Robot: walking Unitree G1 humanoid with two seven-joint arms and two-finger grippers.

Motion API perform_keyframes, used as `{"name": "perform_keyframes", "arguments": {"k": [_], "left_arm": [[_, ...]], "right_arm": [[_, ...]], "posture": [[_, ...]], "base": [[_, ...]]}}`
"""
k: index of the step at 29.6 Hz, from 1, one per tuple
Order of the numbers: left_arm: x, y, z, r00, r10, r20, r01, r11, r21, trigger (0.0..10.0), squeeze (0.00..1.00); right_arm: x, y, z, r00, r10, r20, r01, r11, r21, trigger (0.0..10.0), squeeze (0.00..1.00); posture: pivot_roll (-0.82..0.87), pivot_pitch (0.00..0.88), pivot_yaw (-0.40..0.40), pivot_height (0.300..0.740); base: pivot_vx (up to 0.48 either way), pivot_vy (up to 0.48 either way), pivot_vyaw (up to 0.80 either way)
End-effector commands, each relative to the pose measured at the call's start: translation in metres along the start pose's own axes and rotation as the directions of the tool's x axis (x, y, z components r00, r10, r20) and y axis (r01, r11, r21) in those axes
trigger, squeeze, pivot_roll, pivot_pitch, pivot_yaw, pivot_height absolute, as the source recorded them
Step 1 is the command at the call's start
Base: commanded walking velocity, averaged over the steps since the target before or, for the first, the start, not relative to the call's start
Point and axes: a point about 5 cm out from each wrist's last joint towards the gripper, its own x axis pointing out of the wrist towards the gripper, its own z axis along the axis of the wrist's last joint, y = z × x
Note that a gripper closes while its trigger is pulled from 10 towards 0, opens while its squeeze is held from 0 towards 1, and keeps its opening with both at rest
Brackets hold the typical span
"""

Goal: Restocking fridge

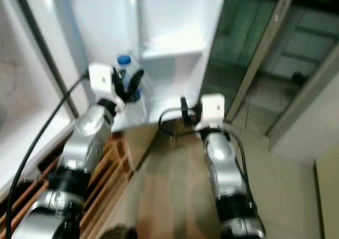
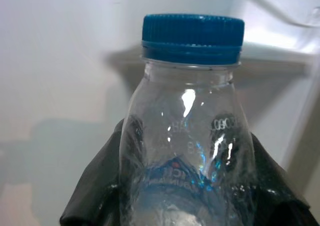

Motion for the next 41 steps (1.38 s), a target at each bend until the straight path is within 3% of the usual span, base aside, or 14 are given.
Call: {"name": "perform_keyframes", "arguments": {"k": [1, 9, 13, 17, 20, 25, 30, 35, 41], "left_arm": [[0.006, -0.007, 0.016, 0.997, -0.024, 0.067, 0.021, 0.999, 0.042, 10.0, 0.0], [0.007, 0.001, 0.018, 0.994, 0.038, 0.101, -0.05, 0.991, 0.123, 10.0, 0.0], [0.01, 0.001, 0.029, 0.979, 0.042, 0.198, -0.099, 0.953, 0.285, 10.0, 0.0], [0.013, 0.006, 0.03, 0.967, 0.085, 0.239, -0.163, 0.931, 0.328, 10.0, 0.0], [0.015, 0.009, 0.018, 0.964, 0.101, 0.247, -0.196, 0.898, 0.395, 10.0, 0.0], [0.012, 0.015, -0.006, 0.971, 0.143, 0.193, -0.213, 0.883, 0.418, 10.0, 0.0], [0.009, 0.015, -0.025, 0.972, 0.171, 0.159, -0.229, 0.823, 0.52, 10.0, 0.0], [0.009, 0.016, -0.031, 0.966, 0.211, 0.151, -0.259, 0.794, 0.55, 10.0, 0.0], [0.02, 0.013, -0.013, 0.945, 0.218, 0.243, -0.316, 0.8, 0.511, 10.0, 0.0]], "right_arm": [[0.002, 0.002, 0.007, 0.999, 0.005, 0.032, -0.005, 1.0, 0.007, 10.0, 0.13], [0.002, 0.004, 0.008, 0.999, 0.014, 0.037, -0.014, 1.0, 0.005, 10.0, 0.14], [0.001, 0.005, 0.007, 0.999, 0.018, 0.034, -0.018, 1.0, 0.007, 10.0, 0.13], [0.001, 0.007, 0.007, 0.999, 0.022, 0.034, -0.022, 1.0, 0.008, 10.0, 0.14], [0.0, 0.009, 0.008, 0.999, 0.036, 0.034, -0.036, 0.999, 0.002, 10.0, 0.14], [-0.002, 0.011, 0.01, 0.997, 0.061, 0.037, -0.06, 0.998, -0.024, 10.0, 0.13], [-0.003, 0.006, 0.011, 0.998, 0.059, 0.034, -0.057, 0.998, -0.037, 10.0, 0.14], [-0.007, 0.004, 0.014, 0.997, 0.073, 0.035, -0.07, 0.996, -0.061, 10.0, 0.14], [-0.009, 0.0, 0.015, 0.997, 0.072, 0.031, -0.07, 0.995, -0.074, 10.0, 0.13]], "posture": [[-0.09, 0.0, -0.007, 0.74], [-0.09, 0.0, -0.003, 0.74], [-0.1, 0.0, -0.001, 0.74], [-0.1, 0.0, -0.002, 0.74], [-0.13, 0.0, -0.012, 0.74], [-0.15, 0.0, -0.02, 0.74], [-0.19, 0.0, -0.034, 0.74], [-0.22, 0.0, -0.048, 0.74], [-0.23, 0.0, -0.05, 0.74]], "base": [[0.0, 0.0, 0.0], [0.0, 0.0, 0.0], [0.0, 0.0, 0.0], [0.0, 0.0, 0.0], [0.0, 0.0, 0.0], [0.0, 0.0, 0.0], [0.0, 0.0, 0.0], [0.0, 0.0, 0.0], [0.0, 0.0, 0.0]]}}
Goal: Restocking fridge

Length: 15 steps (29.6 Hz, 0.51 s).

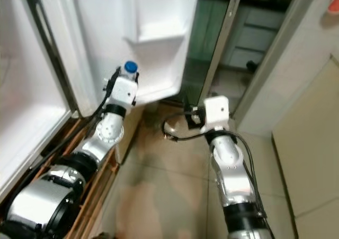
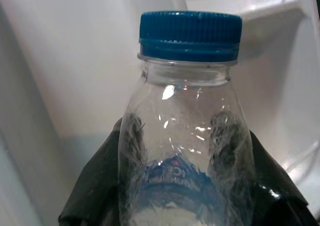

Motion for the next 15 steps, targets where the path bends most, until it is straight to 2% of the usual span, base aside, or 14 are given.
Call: {"name": "perform_keyframes", "arguments": {"k": [1, 4, 5, 7, 8, 9, 10, 11, 12, 13, 15], "left_arm": [[0.014, 0.001, 0.023, 0.995, 0.033, 0.096, -0.031, 0.999, -0.023, 10.0, 0.0], [0.021, 0.002, 0.03, 0.995, 0.041, 0.096, -0.036, 0.997, -0.062, 10.0, 0.0], [0.022, 0.002, 0.029, 0.997, 0.03, 0.067, -0.023, 0.995, -0.098, 10.0, 0.0], [0.018, 0.001, 0.023, 1.0, -0.007, 0.01, 0.009, 0.974, -0.226, 10.0, 0.0], [0.018, 0.001, 0.023, 1.0, -0.007, 0.01, 0.009, 0.974, -0.226, 10.0, 0.0], [0.009, 0.0, 0.02, 0.999, -0.044, 0.016, 0.047, 0.957, -0.286, 10.0, 0.0], [0.009, 0.0, 0.02, 0.999, -0.044, 0.016, 0.047, 0.957, -0.286, 10.0, 0.0], [0.001, 0.002, 0.02, 0.998, -0.062, 0.032, 0.069, 0.949, -0.307, 10.0, 0.0], [-0.013, 0.006, 0.019, 0.996, -0.082, 0.034, 0.089, 0.939, -0.333, 10.0, 0.0], [-0.013, 0.006, 0.019, 0.996, -0.082, 0.034, 0.089, 0.939, -0.333, 10.0, 0.0], [-0.029, 0.014, 0.013, 0.993, -0.11, -0.034, 0.09, 0.925, -0.37, 10.0, 0.0]], "right_arm": [[-0.002, -0.009, 0.001, 1.0, -0.021, -0.006, 0.021, 1.0, -0.015, 10.0, 0.13], [-0.001, -0.006, 0.002, 1.0, -0.02, -0.003, 0.02, 1.0, -0.001, 10.0, 0.13], [-0.001, -0.005, 0.002, 1.0, -0.02, -0.001, 0.02, 1.0, 0.004, 10.0, 0.14], [-0.004, -0.007, 0.005, 0.999, -0.034, 0.008, 0.033, 0.999, 0.022, 10.0, 0.13], [-0.004, -0.007, 0.005, 0.999, -0.034, 0.008, 0.033, 0.999, 0.022, 10.0, 0.13], [-0.01, -0.011, 0.006, 0.999, -0.049, 0.011, 0.049, 0.998, 0.035, 10.0, 0.14], [-0.01, -0.011, 0.006, 0.999, -0.049, 0.011, 0.049, 0.998, 0.035, 10.0, 0.14], [-0.014, -0.014, 0.006, 0.998, -0.059, 0.008, 0.059, 0.997, 0.041, 10.0, 0.14], [-0.021, -0.018, 0.005, 0.997, -0.071, 0.001, 0.071, 0.996, 0.051, 10.0, 0.13], [-0.021, -0.018, 0.005, 0.997, -0.071, 0.001, 0.071, 0.996, 0.051, 10.0, 0.13], [-0.026, -0.019, 0.005, 0.998, -0.069, -0.005, 0.07, 0.996, 0.063, 10.0, 0.13]], "posture": [[-0.23, 0.0, -0.05, 0.74], [-0.21, 0.0, -0.041, 0.74], [-0.21, 0.0, -0.04, 0.74], [-0.2, 0.0, -0.027, 0.74], [-0.2, 0.0, -0.027, 0.74], [-0.18, 0.0, -0.022, 0.74], [-0.18, 0.0, -0.022, 0.74], [-0.17, 0.0, -0.024, 0.74], [-0.14, 0.0, -0.023, 0.74], [-0.14, 0.0, -0.023, 0.74], [-0.12, 0.0, -0.029, 0.74]], "base": [[0.0, 0.0, 0.0], [0.0, 0.0, 0.0], [0.0, 0.0, 0.0], [0.0, 0.0, 0.0], [0.0, 0.0, 0.0], [0.0, 0.0, 0.0], [0.0, 0.0, 0.0], [0.0, 0.0, 0.0], [0.0, 0.0, 0.0], [0.0, 0.0, 0.0], [0.0, 0.0, 0.0]]}}
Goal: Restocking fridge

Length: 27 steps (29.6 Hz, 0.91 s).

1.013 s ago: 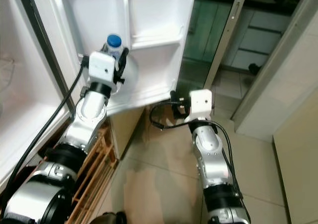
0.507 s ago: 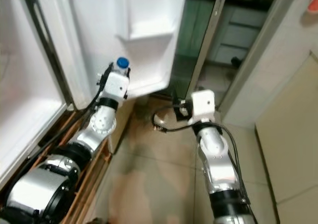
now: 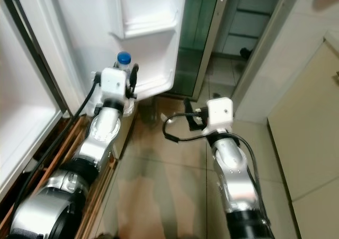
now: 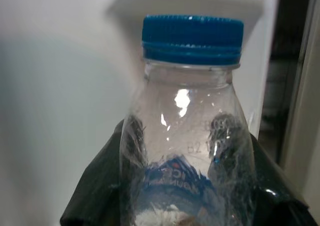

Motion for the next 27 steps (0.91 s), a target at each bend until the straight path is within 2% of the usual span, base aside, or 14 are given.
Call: {"name": "perform_keyframes", "arguments": {"k": [1, 3, 4, 6, 8, 9, 10, 13, 15, 20, 27], "left_arm": [[-0.004, 0.006, 0.021, 0.999, -0.024, 0.036, 0.025, 0.998, -0.051, 10.0, 0.0], [-0.022, 0.015, 0.027, 0.999, -0.03, 0.043, 0.035, 0.993, -0.115, 10.0, 0.0], [-0.022, 0.015, 0.027, 0.999, -0.03, 0.043, 0.035, 0.993, -0.115, 10.0, 0.0], [-0.036, 0.022, 0.028, 0.999, -0.007, 0.039, 0.013, 0.989, -0.144, 10.0, 0.0], [-0.039, 0.024, 0.026, 1.0, 0.006, 0.026, -0.002, 0.987, -0.158, 10.0, 0.0], [-0.039, 0.024, 0.026, 1.0, 0.006, 0.026, -0.002, 0.987, -0.158, 10.0, 0.0], [-0.037, 0.024, 0.02, 0.999, 0.049, -0.015, -0.05, 0.988, -0.148, 10.0, 0.0], [-0.031, 0.018, 0.022, 0.997, 0.063, -0.049, -0.069, 0.988, -0.135, 10.0, 0.0], [-0.025, 0.008, 0.03, 0.999, 0.018, -0.039, -0.024, 0.988, -0.154, 10.0, 0.0], [-0.013, -0.005, 0.041, 0.998, -0.063, 0.004, 0.063, 0.987, -0.144, 10.0, 0.0], [-0.008, -0.01, 0.046, 0.996, -0.083, 0.011, 0.084, 0.98, -0.178, 10.0, 0.0]], "right_arm": [[-0.002, -0.001, 0.004, 1.0, 0.005, 0.009, -0.005, 1.0, 0.023, 10.0, 0.13], [-0.003, -0.001, 0.001, 1.0, 0.01, -0.004, -0.009, 0.999, 0.045, 10.0, 0.13], [-0.003, -0.001, 0.001, 1.0, 0.01, -0.004, -0.009, 0.999, 0.045, 10.0, 0.13], [0.003, 0.002, -0.001, 1.0, 0.015, -0.017, -0.014, 0.998, 0.063, 10.0, 0.13], [0.005, 0.003, -0.001, 1.0, 0.019, -0.019, -0.018, 0.998, 0.065, 10.0, 0.15], [0.005, 0.003, -0.001, 1.0, 0.019, -0.019, -0.018, 0.998, 0.065, 10.0, 0.15], [0.011, 0.007, 0.001, 0.999, 0.032, -0.017, -0.031, 0.997, 0.067, 10.0, 0.15], [0.015, 0.01, 0.003, 0.999, 0.043, -0.016, -0.042, 0.997, 0.069, 10.0, 0.16], [0.017, 0.01, 0.003, 0.999, 0.047, -0.014, -0.046, 0.996, 0.071, 10.0, 0.17], [0.018, 0.011, 0.004, 0.999, 0.053, -0.007, -0.052, 0.997, 0.064, 10.0, 0.18], [0.018, 0.009, 0.004, 0.999, 0.043, -0.004, -0.043, 0.998, 0.053, 10.0, 0.19]], "posture": [[-0.1, 0.0, -0.031, 0.74], [-0.08, 0.0, -0.036, 0.74], [-0.08, 0.0, -0.036, 0.74], [-0.05, 0.0, -0.045, 0.74], [-0.05, 0.0, -0.047, 0.74], [-0.05, 0.0, -0.047, 0.74], [-0.05, 0.0, -0.053, 0.74], [-0.05, 0.0, -0.055, 0.74], [-0.05, 0.0, -0.056, 0.74], [-0.08, 0.0, -0.046, 0.74], [-0.1, 0.0, -0.037, 0.74]], "base": [[0.0, 0.0, 0.0], [0.0, 0.0, 0.0], [0.0, 0.0, 0.0], [0.0, 0.0, 0.0], [0.0, -0.221, 0.0], [0.0, -0.442, 0.0], [0.0, -0.439, 0.73], [0.0, -0.437, 0.71], [0.0, -0.431, 0.66], [0.0, -0.425, 0.61], [0.0, -0.424, 0.59]]}}
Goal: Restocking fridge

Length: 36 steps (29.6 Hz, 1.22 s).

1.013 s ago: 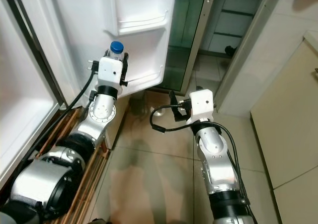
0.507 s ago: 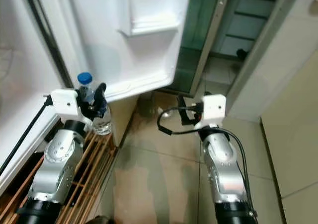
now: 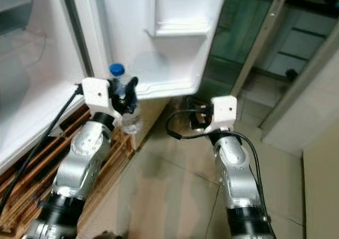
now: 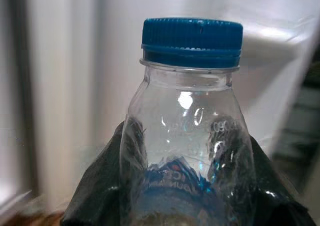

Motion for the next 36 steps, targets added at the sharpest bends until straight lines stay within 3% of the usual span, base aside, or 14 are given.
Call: {"name": "perform_keyframes", "arguments": {"k": [1, 5, 11, 13, 15, 16, 18, 20, 22, 27, 36], "left_arm": [[0.004, -0.006, 0.006, 1.0, -0.004, 0.014, 0.004, 1.0, -0.031, 10.0, 0.0], [0.01, -0.004, 0.009, 0.998, 0.053, 0.029, -0.054, 0.998, 0.036, 10.0, 0.0], [0.005, 0.002, 0.003, 1.0, 0.027, -0.004, -0.026, 0.999, 0.026, 10.0, 0.0], [-0.004, 0.011, 0.0, 0.999, 0.033, -0.021, -0.032, 0.998, 0.046, 10.0, 0.0], [-0.036, 0.032, -0.012, 0.993, 0.068, -0.101, -0.059, 0.994, 0.09, 10.0, 0.0], [-0.036, 0.032, -0.012, 0.993, 0.068, -0.101, -0.059, 0.994, 0.09, 10.0, 0.0], [-0.06, 0.043, -0.011, 0.988, 0.107, -0.115, -0.096, 0.991, 0.092, 10.0, 0.0], [-0.067, 0.045, -0.008, 0.987, 0.123, -0.106, -0.114, 0.99, 0.088, 10.0, 0.0], [-0.065, 0.042, -0.003, 0.988, 0.131, -0.086, -0.125, 0.99, 0.072, 10.0, 0.0], [-0.027, 0.022, 0.023, 0.993, 0.109, 0.045, -0.111, 0.993, 0.044, 10.0, 0.0], [-0.025, 0.003, 0.031, 0.997, 0.011, 0.074, -0.014, 0.999, 0.042, 10.0, 0.0]], "right_arm": [[-0.002, -0.01, 0.001, 0.999, -0.032, 0.005, 0.032, 0.999, -0.021, 10.0, 0.18], [-0.002, -0.008, 0.002, 0.999, -0.03, 0.012, 0.031, 0.999, -0.026, 10.0, 0.16], [-0.006, -0.014, -0.002, 0.996, -0.085, -0.006, 0.086, 0.996, 0.013, 10.0, 0.14], [-0.012, -0.019, -0.004, 0.993, -0.118, -0.018, 0.119, 0.992, 0.035, 10.0, 0.13], [-0.03, -0.026, -0.008, 0.991, -0.126, -0.033, 0.126, 0.992, -0.008, 10.0, 0.13], [-0.03, -0.026, -0.008, 0.991, -0.126, -0.033, 0.126, 0.992, -0.008, 10.0, 0.13], [-0.04, -0.031, -0.013, 0.99, -0.133, -0.053, 0.131, 0.991, -0.027, 10.0, 0.14], [-0.042, -0.033, -0.015, 0.989, -0.137, -0.062, 0.135, 0.99, -0.029, 10.0, 0.13], [-0.041, -0.033, -0.016, 0.989, -0.136, -0.064, 0.134, 0.991, -0.029, 10.0, 0.13], [-0.021, -0.023, -0.01, 0.994, -0.099, -0.039, 0.098, 0.995, -0.027, 10.0, 0.13], [-0.016, -0.019, -0.009, 0.996, -0.081, -0.028, 0.081, 0.996, -0.024, 10.0, 0.14]], "posture": [[-0.1, 0.0, -0.035, 0.74], [-0.11, 0.0, -0.033, 0.74], [-0.1, 0.0, -0.025, 0.74], [-0.1, 0.0, -0.022, 0.74], [-0.09, 0.0, -0.018, 0.74], [-0.09, 0.0, -0.018, 0.74], [-0.09, 0.0, -0.024, 0.74], [-0.08, 0.0, -0.025, 0.74], [-0.07, 0.0, -0.031, 0.74], [-0.08, 0.0, -0.038, 0.74], [-0.08, 0.0, -0.028, 0.74]], "base": [[0.0, -0.424, 0.59], [0.323, -0.068, 0.15], [0.0, 0.0, 0.0], [0.0, 0.0, 0.0], [0.0, 0.0, 0.0], [0.0, 0.0, 0.0], [0.0, 0.0, 0.0], [0.0, 0.0, 0.0], [0.0, 0.0, 0.0], [0.48, 0.0, 0.0], [0.48, 0.0, 0.0]]}}
